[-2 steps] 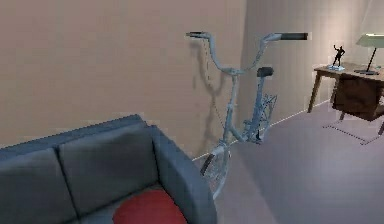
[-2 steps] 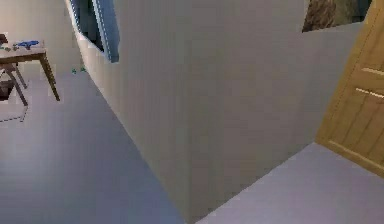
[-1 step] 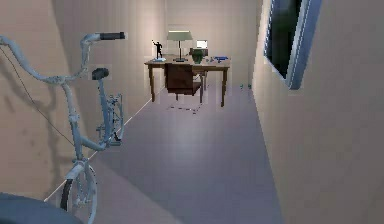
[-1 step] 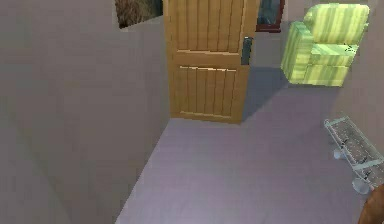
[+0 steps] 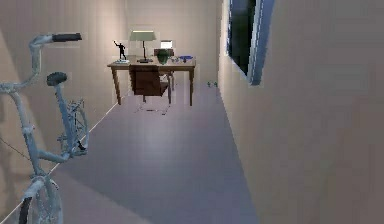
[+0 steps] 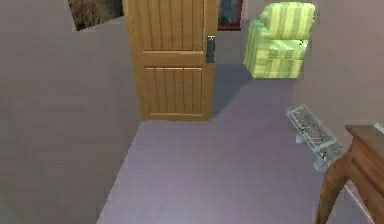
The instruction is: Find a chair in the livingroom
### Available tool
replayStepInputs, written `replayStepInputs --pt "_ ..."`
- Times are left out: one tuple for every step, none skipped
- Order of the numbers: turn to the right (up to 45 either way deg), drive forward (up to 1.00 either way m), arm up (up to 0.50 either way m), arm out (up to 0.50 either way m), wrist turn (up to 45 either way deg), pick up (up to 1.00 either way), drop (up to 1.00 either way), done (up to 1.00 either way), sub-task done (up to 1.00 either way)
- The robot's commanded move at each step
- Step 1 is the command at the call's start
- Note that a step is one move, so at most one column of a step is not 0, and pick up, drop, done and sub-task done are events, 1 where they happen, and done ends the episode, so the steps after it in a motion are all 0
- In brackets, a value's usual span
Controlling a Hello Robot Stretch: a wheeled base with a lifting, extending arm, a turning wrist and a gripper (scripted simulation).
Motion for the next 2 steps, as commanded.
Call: replayStepInputs --pt "0.0 1.0 0.0 0.0 0.0 0.0 0.0 0.0 0.0" --pt "0.0 1.0 0.0 0.0 0.0 0.0 0.0 0.0 0.0"
